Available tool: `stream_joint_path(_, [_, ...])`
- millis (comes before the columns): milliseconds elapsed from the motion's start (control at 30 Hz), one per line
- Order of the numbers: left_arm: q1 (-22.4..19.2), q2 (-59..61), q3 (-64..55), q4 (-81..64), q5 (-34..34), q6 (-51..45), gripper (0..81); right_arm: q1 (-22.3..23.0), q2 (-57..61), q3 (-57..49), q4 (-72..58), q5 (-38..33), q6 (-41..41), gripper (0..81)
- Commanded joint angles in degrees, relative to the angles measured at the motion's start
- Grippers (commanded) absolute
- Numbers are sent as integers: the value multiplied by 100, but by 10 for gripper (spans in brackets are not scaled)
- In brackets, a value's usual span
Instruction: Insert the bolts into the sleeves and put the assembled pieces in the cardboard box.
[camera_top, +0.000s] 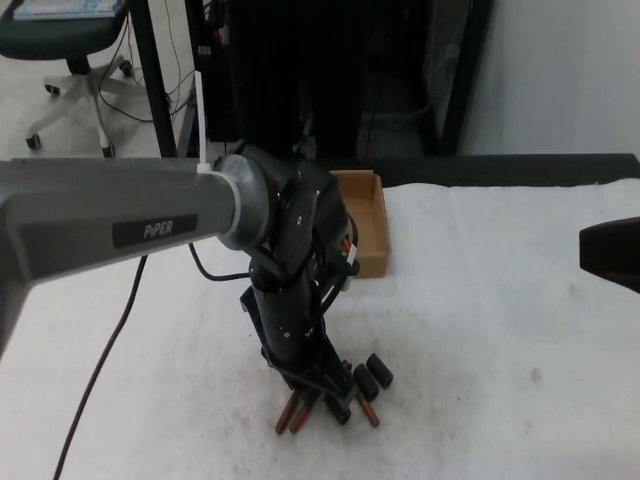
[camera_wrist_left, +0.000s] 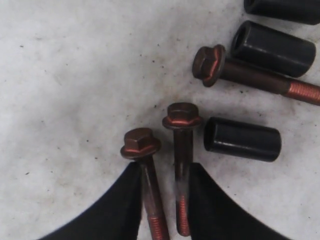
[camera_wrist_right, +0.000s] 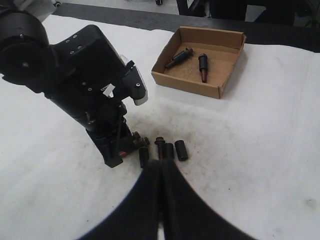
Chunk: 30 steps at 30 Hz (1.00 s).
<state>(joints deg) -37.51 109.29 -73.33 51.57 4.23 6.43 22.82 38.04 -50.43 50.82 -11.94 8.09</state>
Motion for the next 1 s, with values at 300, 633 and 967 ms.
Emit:
stream_joint_path(300, [-27,222,-24,-101,-534,352,285,-18,-31,3,9,1,-18,4])
stream_joint_path(633, [-7,222,-38,-278,-828,595,285,-18,-31,3,9,1,-18,4])
stream_joint_path(967, [-7,309,-38,-448,-806,209,285,-18,-31,3,9,1,-30,4])
